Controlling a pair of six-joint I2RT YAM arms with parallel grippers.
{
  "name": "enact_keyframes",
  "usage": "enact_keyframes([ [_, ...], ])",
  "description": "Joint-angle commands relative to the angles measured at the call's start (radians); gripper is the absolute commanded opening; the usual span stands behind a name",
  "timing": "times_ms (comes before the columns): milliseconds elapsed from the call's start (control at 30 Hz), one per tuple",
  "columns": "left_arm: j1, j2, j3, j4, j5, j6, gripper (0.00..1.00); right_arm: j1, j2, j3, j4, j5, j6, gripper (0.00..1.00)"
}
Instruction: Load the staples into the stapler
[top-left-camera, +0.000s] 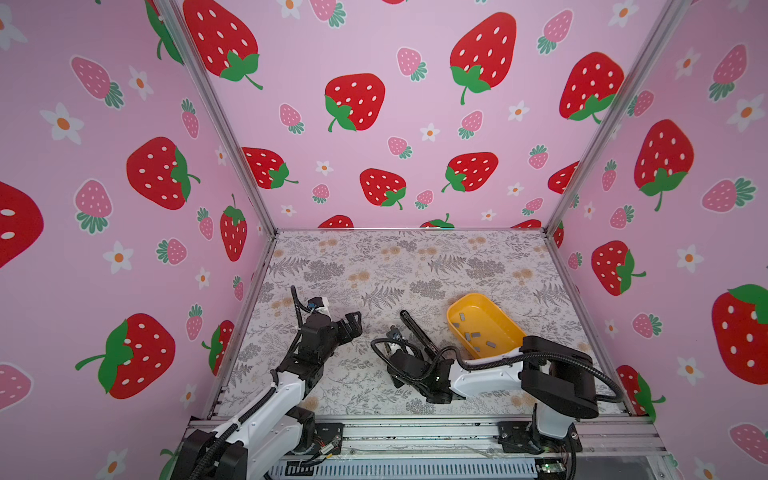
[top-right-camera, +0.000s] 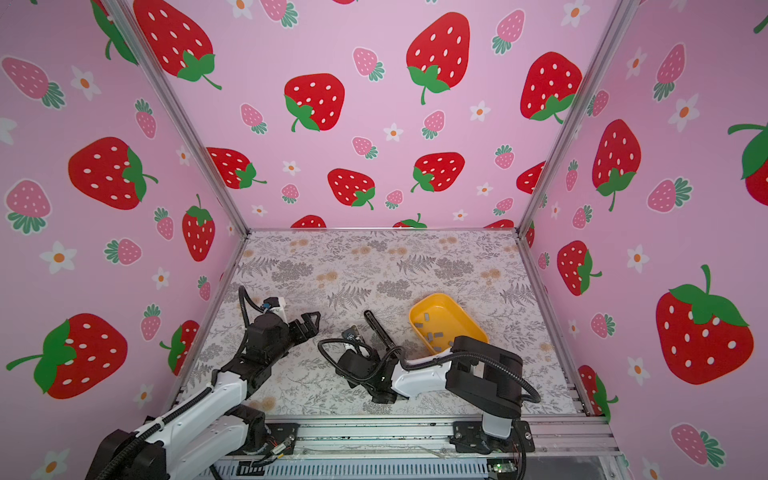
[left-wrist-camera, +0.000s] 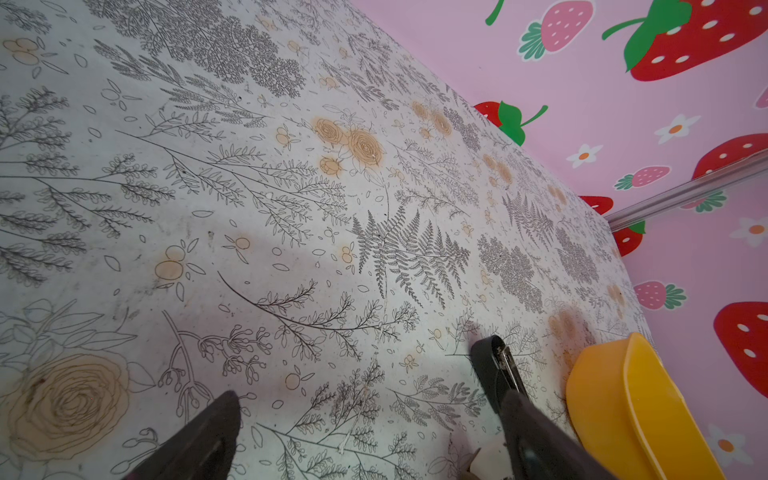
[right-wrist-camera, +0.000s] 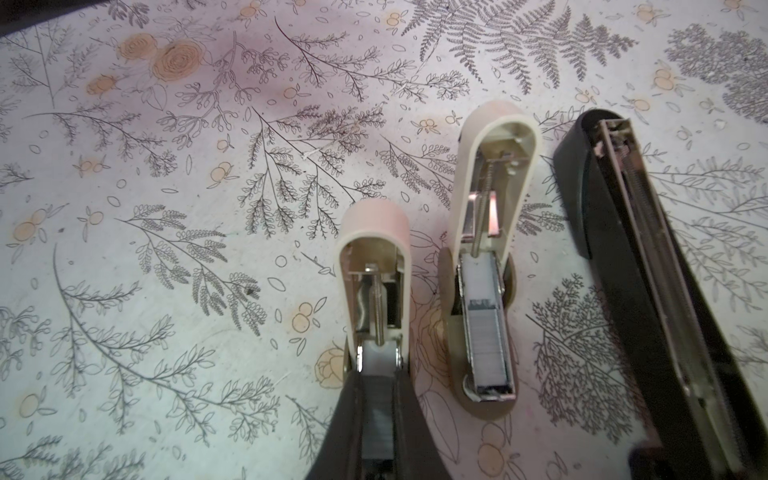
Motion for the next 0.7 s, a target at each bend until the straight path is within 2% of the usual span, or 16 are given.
enact_keyframes([
  [0, 0.005, 0.003, 0.046, 0.002, 0.005, 0.006, 0.99, 0.006, -0.007, -0.017, -0.016, -0.003, 0.028, 0.1],
  [133, 0.004, 0.003, 0.046, 0.002, 0.005, 0.006, 0.99, 0.047, -0.015, -0.02, -0.031, -0.002, 0.031, 0.1],
  [667, 0.004, 0.005, 0.048, 0.0, 0.006, 0.006, 0.99, 0.061, -0.037, -0.057, -0.052, 0.016, 0.063, 0.12],
])
